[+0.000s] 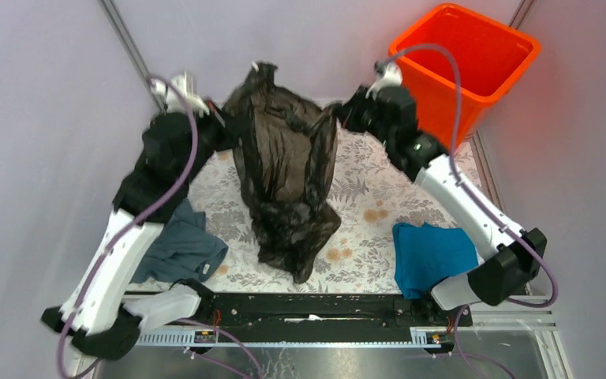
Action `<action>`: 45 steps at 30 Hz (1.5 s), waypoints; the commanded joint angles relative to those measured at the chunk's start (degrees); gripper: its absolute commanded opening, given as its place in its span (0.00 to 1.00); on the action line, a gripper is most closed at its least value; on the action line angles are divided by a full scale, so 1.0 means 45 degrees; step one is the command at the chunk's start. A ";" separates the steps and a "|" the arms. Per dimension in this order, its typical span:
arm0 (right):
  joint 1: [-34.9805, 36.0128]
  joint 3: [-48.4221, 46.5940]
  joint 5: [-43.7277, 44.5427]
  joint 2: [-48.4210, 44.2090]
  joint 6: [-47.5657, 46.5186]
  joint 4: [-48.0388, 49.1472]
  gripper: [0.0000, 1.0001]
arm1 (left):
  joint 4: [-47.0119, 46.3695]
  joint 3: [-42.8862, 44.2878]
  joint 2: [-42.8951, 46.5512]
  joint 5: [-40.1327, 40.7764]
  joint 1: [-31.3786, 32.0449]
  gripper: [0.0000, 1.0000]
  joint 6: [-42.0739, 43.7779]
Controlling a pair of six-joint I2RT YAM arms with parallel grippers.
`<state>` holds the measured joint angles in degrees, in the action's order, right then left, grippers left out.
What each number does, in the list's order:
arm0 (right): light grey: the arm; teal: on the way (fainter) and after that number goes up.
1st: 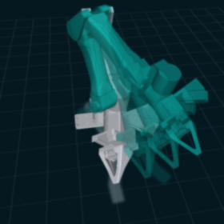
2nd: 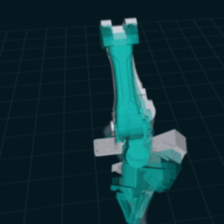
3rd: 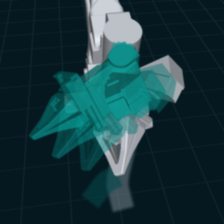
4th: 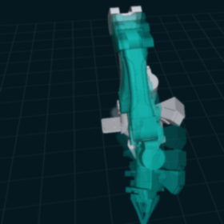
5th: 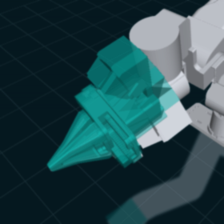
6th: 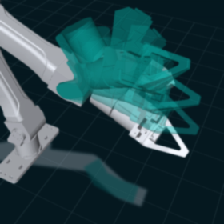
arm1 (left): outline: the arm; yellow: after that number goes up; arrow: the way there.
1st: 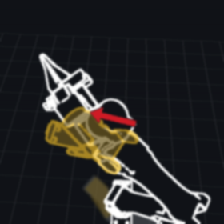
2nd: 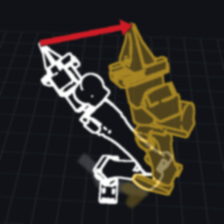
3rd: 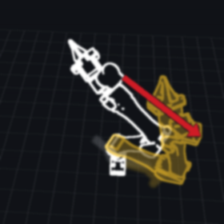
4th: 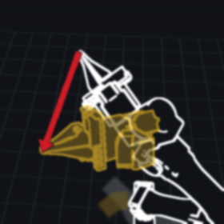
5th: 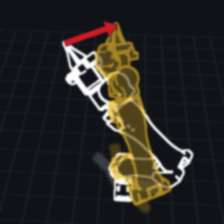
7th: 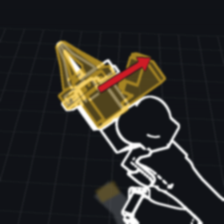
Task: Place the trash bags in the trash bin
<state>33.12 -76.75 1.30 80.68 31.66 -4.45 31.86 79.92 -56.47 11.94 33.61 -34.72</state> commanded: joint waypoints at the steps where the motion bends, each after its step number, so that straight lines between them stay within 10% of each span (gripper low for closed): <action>1: -0.0447 -0.5304 -0.0084 0.0520 -0.2136 -0.3064 0.00 | 0.0444 0.4560 -0.2885 -0.2646 -0.2984 0.00 0.0770; 7: -0.0446 -0.9843 -0.1059 -0.0227 -0.2997 -0.3677 0.00 | -0.0977 1.1147 -0.4773 -0.7157 -0.4250 0.00 0.0221; 12: -0.0437 -0.6506 -0.1508 -0.2983 -0.2922 -0.1393 0.00 | -0.6606 0.3245 -0.0075 -0.6458 -0.4245 0.00 -0.0459; 17: -0.0438 -0.0025 -0.1178 -0.4506 -0.1993 -0.0845 0.00 | -0.3388 -0.3980 0.2834 -0.3125 -0.4262 0.00 -0.0539; 22: -0.0432 0.5318 -0.2527 -0.4827 -0.0441 -0.0022 0.00 | -0.1415 -0.8475 0.4742 -0.3495 -0.4274 0.00 -0.1206; 26: -0.0444 0.3758 -0.2113 -0.4737 -0.1207 -0.0765 0.00 | -0.1555 -0.7659 0.4412 -0.4071 -0.4304 0.00 -0.1012; 34: -0.0433 -0.4071 -0.1896 -0.3769 -0.2898 -0.3015 0.00 | -0.1620 0.1371 0.0953 -0.5889 -0.4323 0.00 0.0023; 45: -0.0432 0.5058 -0.2332 -0.6033 -0.1334 -0.2738 0.00 | 0.0159 -0.8098 0.4535 -0.4239 -0.4323 0.00 -0.1127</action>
<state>30.87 -67.68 -5.37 51.11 21.45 -9.37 18.92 55.35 -37.91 -10.41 14.44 -38.13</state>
